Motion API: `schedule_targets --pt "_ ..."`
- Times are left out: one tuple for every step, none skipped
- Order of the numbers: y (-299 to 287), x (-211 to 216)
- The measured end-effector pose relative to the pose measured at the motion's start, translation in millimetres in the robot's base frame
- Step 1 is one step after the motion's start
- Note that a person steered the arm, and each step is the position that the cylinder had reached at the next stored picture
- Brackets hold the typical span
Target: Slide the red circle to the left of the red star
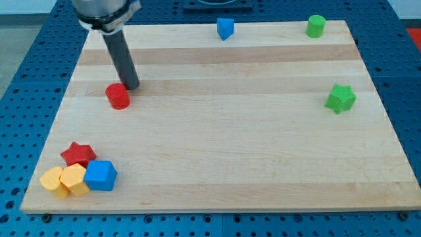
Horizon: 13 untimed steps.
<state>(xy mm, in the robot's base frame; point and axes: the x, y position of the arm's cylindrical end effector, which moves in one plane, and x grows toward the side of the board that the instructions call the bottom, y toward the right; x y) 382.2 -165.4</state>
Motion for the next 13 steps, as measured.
schedule_targets --pt "-3 18" --pt "-29 19" --pt "-50 11" --pt "-53 29" --pt "-53 62" --pt "-60 90" --pt "-68 111" --pt "-77 124" --pt "-77 120" --pt "-76 86" --pt "-109 81" --pt "-118 104" --pt "-118 118"
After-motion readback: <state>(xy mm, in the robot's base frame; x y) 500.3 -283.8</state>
